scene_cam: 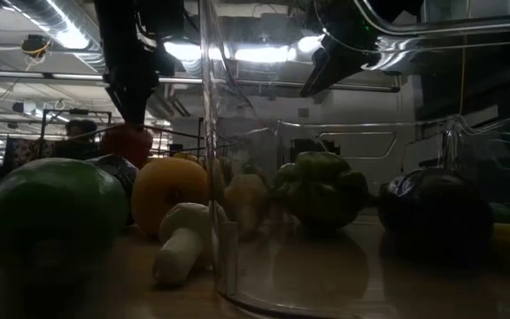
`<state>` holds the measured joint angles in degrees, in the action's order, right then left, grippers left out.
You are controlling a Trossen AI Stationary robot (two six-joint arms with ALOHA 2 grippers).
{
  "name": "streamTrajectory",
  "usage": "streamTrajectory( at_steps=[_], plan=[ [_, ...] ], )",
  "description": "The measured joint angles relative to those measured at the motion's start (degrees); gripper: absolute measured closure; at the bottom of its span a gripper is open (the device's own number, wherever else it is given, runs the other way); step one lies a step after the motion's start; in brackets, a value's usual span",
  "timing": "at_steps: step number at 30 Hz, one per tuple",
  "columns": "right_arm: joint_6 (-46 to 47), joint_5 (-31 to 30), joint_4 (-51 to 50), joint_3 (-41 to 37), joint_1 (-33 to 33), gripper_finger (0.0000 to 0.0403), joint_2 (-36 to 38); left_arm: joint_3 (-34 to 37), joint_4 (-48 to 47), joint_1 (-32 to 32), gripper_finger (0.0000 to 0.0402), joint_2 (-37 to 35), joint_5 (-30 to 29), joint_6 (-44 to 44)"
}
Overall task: Sort produce into baskets
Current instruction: Put the red bell pepper into the wire basket, then put the red bell pepper into the transparent bin
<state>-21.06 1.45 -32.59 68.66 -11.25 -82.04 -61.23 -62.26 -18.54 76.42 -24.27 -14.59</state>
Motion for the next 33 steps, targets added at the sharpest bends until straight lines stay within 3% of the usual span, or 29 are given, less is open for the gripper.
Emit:
streamTrajectory(
  at_steps=[9,33],
  plan=[
    [-0.19,8.75,0.04,0.0,0.0,0.0091,0.0,0.0,1.97,0.02,0.0018,0.0,0.02,-1.4],
    [-0.22,9.14,-0.01,0.0,0.0,0.0091,-0.01,0.0,0.88,0.02,0.0019,0.0,0.0,-0.42]
  ],
)
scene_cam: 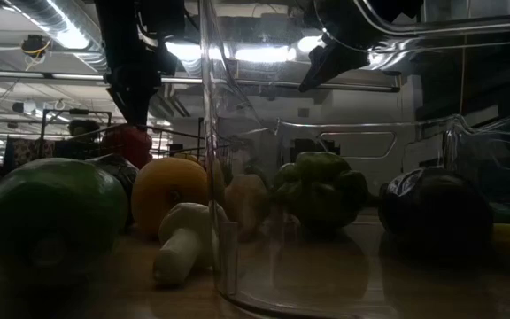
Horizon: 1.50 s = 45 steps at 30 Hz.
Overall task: Sort produce into baskets
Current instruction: Put the red bell pepper into the transparent bin
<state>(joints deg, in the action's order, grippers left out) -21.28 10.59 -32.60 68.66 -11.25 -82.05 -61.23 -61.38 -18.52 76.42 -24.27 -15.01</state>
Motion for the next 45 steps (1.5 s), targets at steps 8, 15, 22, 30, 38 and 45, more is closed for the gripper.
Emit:
streamTrajectory(
  at_steps=[8,15,22,30,38,45],
  plan=[
    [-0.01,0.0,-0.02,0.0,0.0,0.0091,-0.01,1.98,0.33,0.0,0.0019,0.0,0.01,-1.03],
    [-0.02,0.0,-0.02,0.0,0.0,0.0091,-0.01,6.86,1.69,0.0,0.0019,0.0,-1.11,-1.14],
    [-0.02,0.0,-0.02,0.0,0.0,0.0091,-0.01,8.61,4.08,0.0,0.0044,0.0,-3.72,-1.64],
    [-0.02,0.0,-0.02,0.0,-0.02,0.0091,-0.01,6.37,5.31,0.0,0.0111,0.02,-3.65,-1.54],
    [-0.02,-0.02,-0.04,0.0,-0.02,0.0091,-0.01,-2.39,9.06,1.91,0.0109,0.0,-1.31,-5.13],
    [-0.02,-0.02,-0.06,0.0,-0.02,0.0091,-0.01,-3.78,26.65,9.41,0.0106,0.15,10.3,-12.17]
  ],
)
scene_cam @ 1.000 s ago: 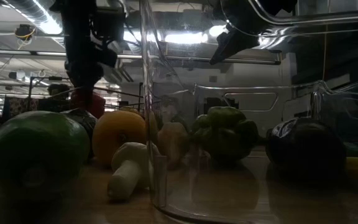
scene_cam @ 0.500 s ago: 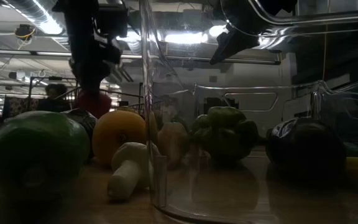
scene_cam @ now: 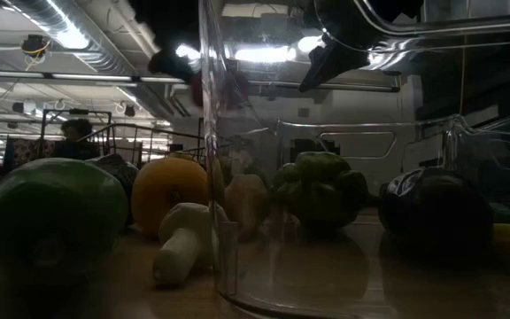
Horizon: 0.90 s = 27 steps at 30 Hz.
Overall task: Sort produce into baskets
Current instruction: Put the red bell pepper into the transparent bin
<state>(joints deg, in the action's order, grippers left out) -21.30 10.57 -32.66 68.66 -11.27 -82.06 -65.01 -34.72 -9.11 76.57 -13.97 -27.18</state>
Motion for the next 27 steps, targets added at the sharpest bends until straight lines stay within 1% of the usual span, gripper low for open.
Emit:
streamTrajectory(
  at_steps=[3,7,11,14,20,23,27],
  plan=[
    [0.0,0.0,-0.02,0.0,0.0,0.0091,0.0,-0.04,4.35,5.01,0.0106,0.72,0.51,-3.34],
    [0.0,0.0,-0.23,0.0,-0.02,0.0091,0.0,-0.04,9.24,12.15,0.0106,3.38,0.56,-7.73],
    [0.0,0.0,-0.13,0.0,-0.02,0.0091,0.0,-0.04,16.39,18.48,0.0106,8.03,0.49,-9.96],
    [0.0,0.0,-0.14,0.0,0.0,0.0091,0.0,-0.04,22.68,22.01,0.0106,12.59,0.45,-10.27],
    [0.0,0.0,-0.11,0.0,-0.01,0.0091,0.0,-0.02,32.68,26.34,0.0105,20.3,0.43,-10.31],
    [0.0,0.0,-0.1,0.0,0.0,0.0091,0.0,0.0,34.72,27.57,0.0105,22.62,0.41,-10.39],
    [0.0,0.0,-0.11,0.0,0.0,0.0091,0.0,0.0,34.16,28.46,0.0105,24.4,0.38,-10.4]
  ],
)
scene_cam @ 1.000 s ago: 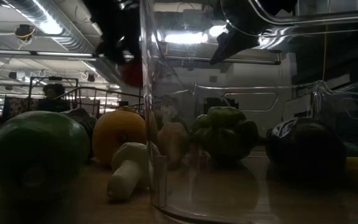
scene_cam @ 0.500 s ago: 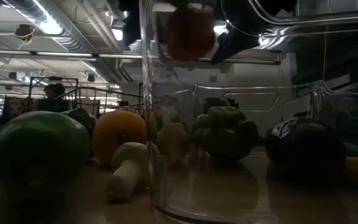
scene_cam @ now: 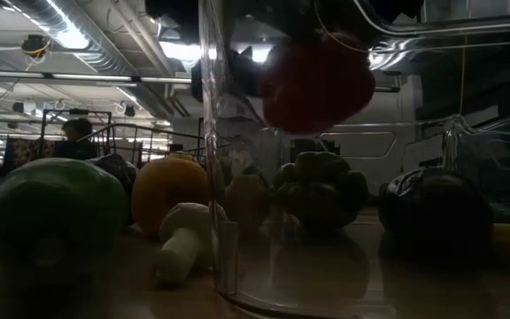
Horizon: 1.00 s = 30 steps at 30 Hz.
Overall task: Sort produce into baskets
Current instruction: Put the red bell pepper into the transparent bin, then put the yellow lemon into the wire basket
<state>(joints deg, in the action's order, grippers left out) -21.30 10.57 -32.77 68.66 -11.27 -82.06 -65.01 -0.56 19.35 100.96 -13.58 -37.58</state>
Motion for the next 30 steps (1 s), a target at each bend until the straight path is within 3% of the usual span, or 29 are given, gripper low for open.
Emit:
streamTrajectory(
  at_steps=[4,14,21,30],
  plan=[
    [0.0,0.0,-0.02,0.0,0.0,0.0091,0.0,0.0,-0.13,0.22,0.0098,0.49,0.04,0.86],
    [0.01,0.0,-0.03,0.0,0.0,0.0091,0.0,0.0,-0.69,-0.41,0.0031,0.33,3.41,3.43],
    [0.0,0.0,-0.08,0.0,0.0,0.0091,0.0,0.0,-7.5,-2.64,0.0032,-4.83,11.19,3.04],
    [0.01,-0.02,-0.11,0.0,0.02,0.0091,0.0,0.0,-13.71,-2.08,0.0027,-8.85,12.07,3.98]
  ],
)
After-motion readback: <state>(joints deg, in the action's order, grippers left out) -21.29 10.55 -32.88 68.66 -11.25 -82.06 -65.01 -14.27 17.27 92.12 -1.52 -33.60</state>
